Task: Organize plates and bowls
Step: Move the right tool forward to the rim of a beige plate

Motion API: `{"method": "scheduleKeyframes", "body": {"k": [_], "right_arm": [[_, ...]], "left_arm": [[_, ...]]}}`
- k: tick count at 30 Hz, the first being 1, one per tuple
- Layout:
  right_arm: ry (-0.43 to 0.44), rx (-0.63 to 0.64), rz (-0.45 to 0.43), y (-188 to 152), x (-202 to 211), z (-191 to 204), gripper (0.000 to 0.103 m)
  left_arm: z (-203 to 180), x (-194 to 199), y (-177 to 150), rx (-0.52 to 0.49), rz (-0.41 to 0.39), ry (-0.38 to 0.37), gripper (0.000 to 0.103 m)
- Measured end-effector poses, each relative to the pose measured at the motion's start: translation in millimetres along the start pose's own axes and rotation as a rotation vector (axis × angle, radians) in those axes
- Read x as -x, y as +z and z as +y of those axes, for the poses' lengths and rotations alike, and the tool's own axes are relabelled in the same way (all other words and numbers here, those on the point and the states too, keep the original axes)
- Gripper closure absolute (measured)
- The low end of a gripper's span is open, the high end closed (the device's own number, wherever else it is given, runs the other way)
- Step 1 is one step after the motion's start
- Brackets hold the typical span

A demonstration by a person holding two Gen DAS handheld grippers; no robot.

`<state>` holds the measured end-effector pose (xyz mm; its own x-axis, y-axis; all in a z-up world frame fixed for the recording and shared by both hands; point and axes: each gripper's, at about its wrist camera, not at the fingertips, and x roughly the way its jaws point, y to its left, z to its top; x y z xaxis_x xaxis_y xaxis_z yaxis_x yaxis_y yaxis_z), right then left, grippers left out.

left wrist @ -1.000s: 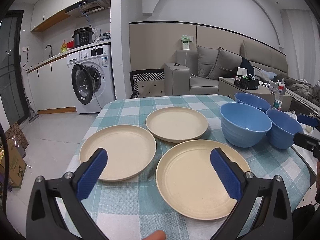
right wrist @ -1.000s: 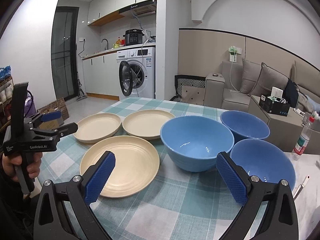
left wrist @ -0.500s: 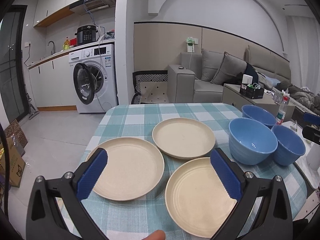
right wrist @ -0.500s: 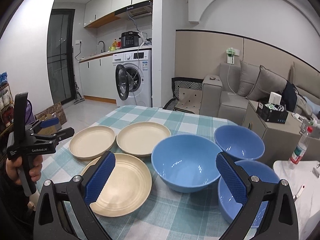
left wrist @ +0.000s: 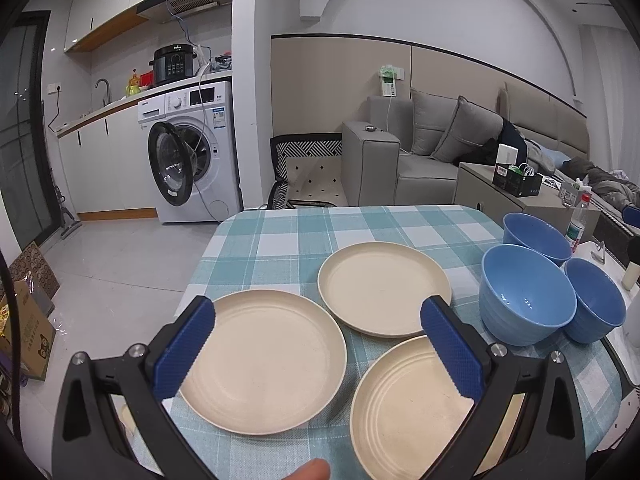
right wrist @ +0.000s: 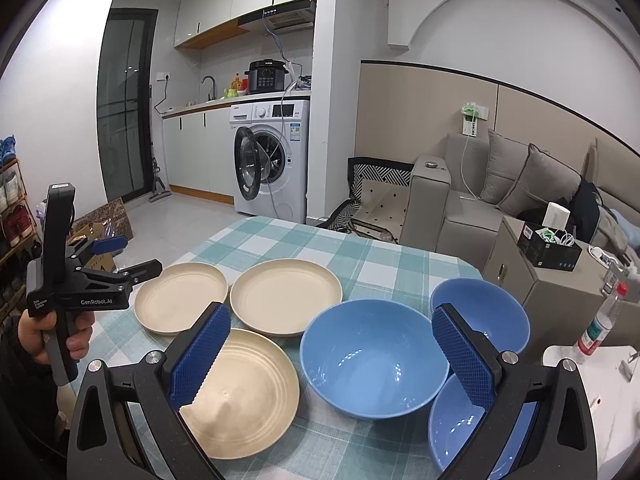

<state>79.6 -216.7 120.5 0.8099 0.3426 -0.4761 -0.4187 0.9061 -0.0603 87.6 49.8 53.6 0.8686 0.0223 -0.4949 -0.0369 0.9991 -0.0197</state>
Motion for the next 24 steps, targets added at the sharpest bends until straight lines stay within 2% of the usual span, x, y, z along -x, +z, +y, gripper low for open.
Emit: {"method": "scheduleKeyframes", "body": {"k": [9,24], "right_arm": [[0.015,-0.018,0.043,19,-30,0,0.000],[0.040,-0.032,0.151,43,-89,-4,0.000]], "left_arm": [[13,-22,13,0.050,0.042,0.001,0.000],[11,-52,29,0.029,0.085,-0.010,0.000]]}}
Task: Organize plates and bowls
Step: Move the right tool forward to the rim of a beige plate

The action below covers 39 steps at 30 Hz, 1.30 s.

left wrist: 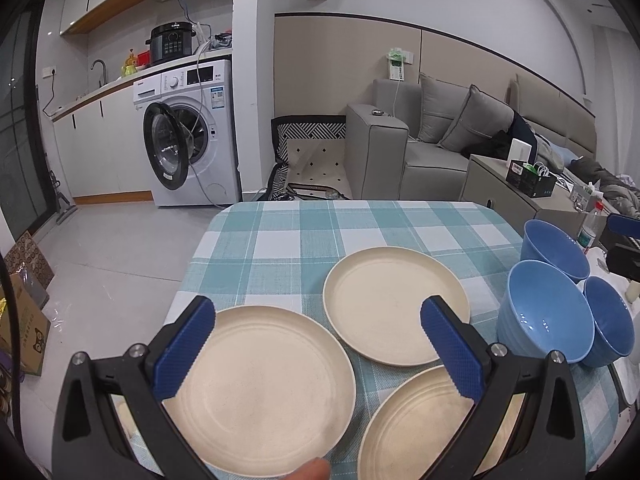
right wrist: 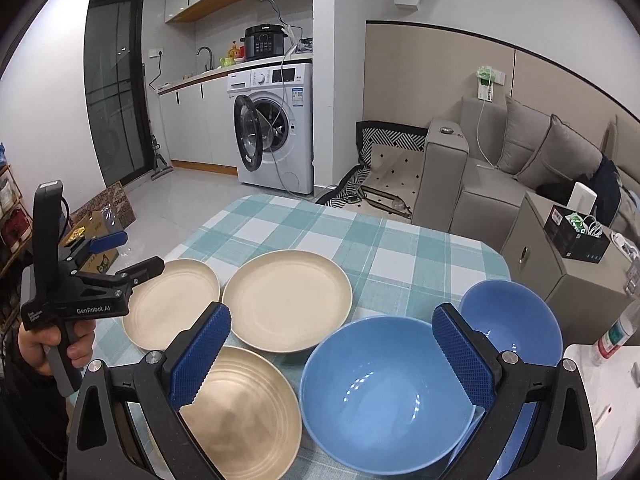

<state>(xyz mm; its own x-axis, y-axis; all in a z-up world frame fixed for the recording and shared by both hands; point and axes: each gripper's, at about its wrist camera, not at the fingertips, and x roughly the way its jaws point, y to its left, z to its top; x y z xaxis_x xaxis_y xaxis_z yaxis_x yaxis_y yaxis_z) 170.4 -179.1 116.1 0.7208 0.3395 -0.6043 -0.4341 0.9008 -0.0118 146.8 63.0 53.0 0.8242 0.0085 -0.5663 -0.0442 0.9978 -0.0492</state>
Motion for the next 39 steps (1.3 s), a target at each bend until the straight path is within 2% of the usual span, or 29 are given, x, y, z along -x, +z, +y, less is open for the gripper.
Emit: {"method": "scheduleKeyframes", "body": {"k": [10,25,39], "right_arm": [[-0.005,-0.023,0.068,18,-40,-9,0.000],[0.008,-0.071,0.202,36,-112,-20,0.000],[-0.028,-0.074,0.340,35,-170,-23,0.000]], "left_arm": [[-6,-23,8,-0.019,0.037,0.019,0.000],[-7,-73,14,-0.002,0.153,0.015,0.000],[-1,-117,13,0.028,0.286,0.020,0.000]]}}
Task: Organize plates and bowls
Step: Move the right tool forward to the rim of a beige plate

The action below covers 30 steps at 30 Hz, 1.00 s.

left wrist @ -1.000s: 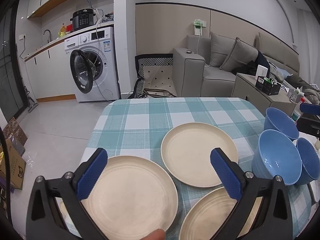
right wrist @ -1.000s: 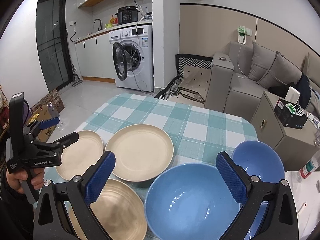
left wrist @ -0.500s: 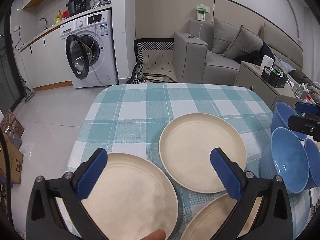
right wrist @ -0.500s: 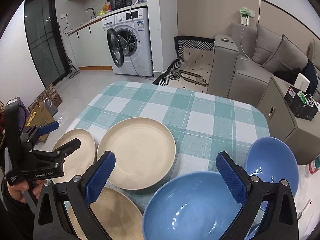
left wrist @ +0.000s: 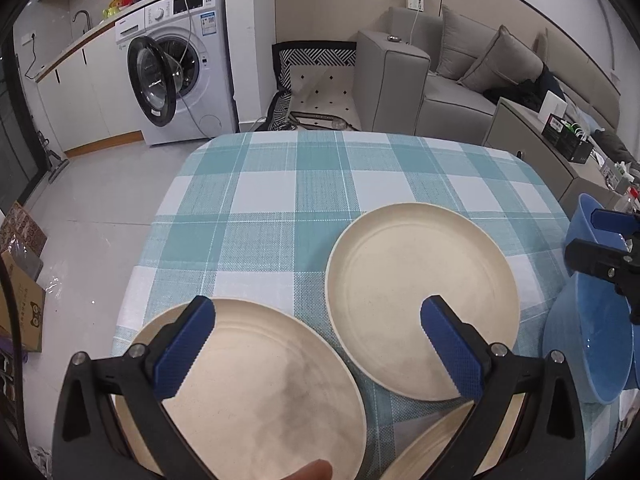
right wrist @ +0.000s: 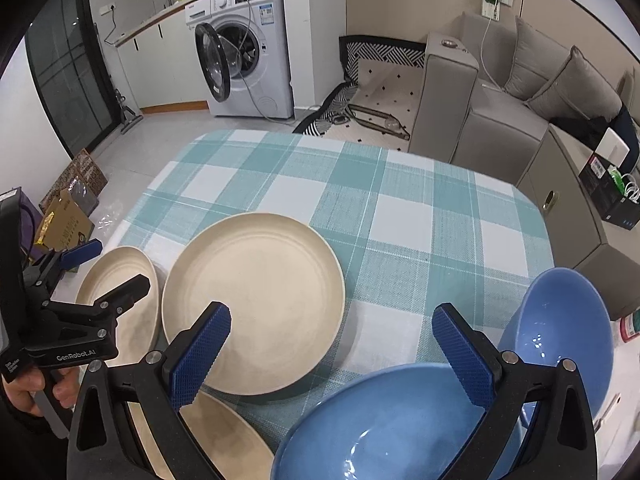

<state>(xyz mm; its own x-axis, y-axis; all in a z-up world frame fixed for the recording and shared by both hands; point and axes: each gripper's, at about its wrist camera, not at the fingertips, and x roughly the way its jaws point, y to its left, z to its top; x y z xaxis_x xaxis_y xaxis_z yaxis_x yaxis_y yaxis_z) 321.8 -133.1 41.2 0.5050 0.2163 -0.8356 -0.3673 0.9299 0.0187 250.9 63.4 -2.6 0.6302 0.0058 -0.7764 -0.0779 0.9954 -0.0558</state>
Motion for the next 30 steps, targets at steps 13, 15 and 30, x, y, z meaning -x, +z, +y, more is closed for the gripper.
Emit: {"method": "scheduleKeyframes", "body": {"k": [13,15,30], "right_arm": [[0.006,-0.001,0.096,10,-43,6,0.000],[0.008,-0.006,0.110,12,-49,6,0.000],[0.020,0.014,0.187,19,-78,11,0.022]], "left_arm": [[6,-34,5,0.034,0.123,-0.029,0.002],[5,-38,6,0.029,0.132,-0.036,0.002],[5,-57,15,0.028,0.186,-0.132,0.024]]}}
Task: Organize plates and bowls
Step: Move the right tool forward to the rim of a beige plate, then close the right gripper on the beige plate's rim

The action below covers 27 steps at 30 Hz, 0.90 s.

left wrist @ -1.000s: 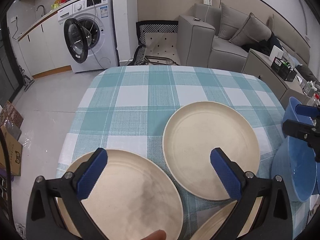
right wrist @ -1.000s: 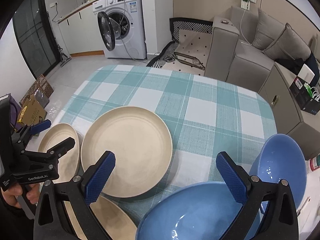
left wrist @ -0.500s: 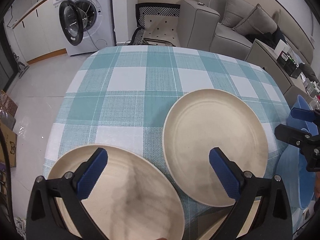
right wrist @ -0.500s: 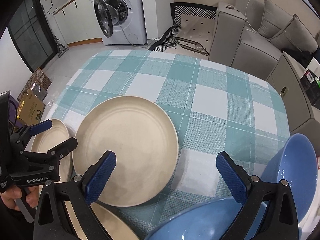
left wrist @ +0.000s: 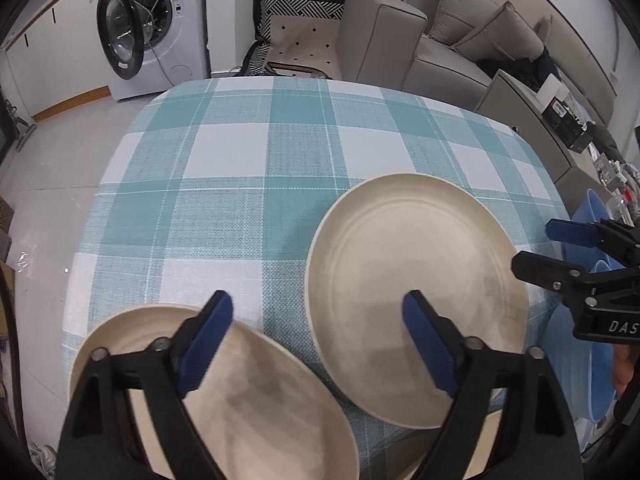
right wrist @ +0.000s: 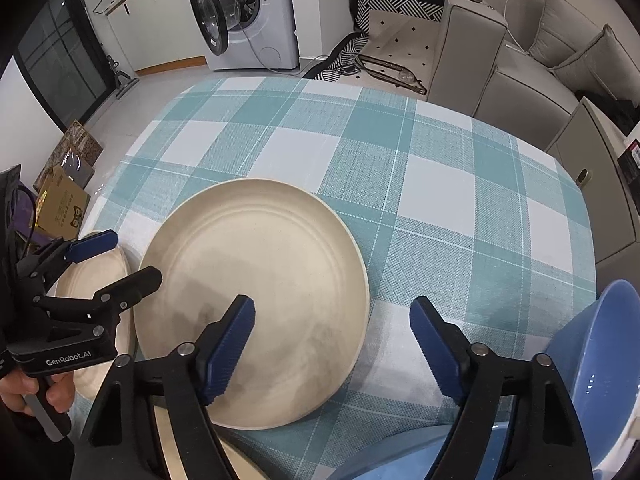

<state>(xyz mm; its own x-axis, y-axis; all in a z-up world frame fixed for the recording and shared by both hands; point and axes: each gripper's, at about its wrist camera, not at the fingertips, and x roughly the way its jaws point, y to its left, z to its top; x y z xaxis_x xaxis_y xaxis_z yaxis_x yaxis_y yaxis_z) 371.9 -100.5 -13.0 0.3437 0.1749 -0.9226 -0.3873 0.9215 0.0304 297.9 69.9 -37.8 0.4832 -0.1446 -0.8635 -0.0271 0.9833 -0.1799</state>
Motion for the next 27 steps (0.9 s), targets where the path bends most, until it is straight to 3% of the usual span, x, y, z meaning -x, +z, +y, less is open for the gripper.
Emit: {"method": "scheduleKeyframes", "body": {"k": [4,10,23,27], "right_arm": [[0.005,0.000,0.003,1,-2,0,0.027],[0.009,0.004,0.021,2,-8,0,0.036],[0.014,-0.018,0.110,4,-30,-1,0.040],[-0.002,-0.008,0.146,2,-38,-1,0.048]], "left_arm": [[-3,-4,0,-0.021,0.010,-0.031,0.039],[-9,-10,0,-0.050,0.032,-0.029,0.044],[-12,-17,-3,-0.058,0.091,-0.038,0.046],[-16,-19,-4,-0.069,0.099,-0.039,0.046]]}}
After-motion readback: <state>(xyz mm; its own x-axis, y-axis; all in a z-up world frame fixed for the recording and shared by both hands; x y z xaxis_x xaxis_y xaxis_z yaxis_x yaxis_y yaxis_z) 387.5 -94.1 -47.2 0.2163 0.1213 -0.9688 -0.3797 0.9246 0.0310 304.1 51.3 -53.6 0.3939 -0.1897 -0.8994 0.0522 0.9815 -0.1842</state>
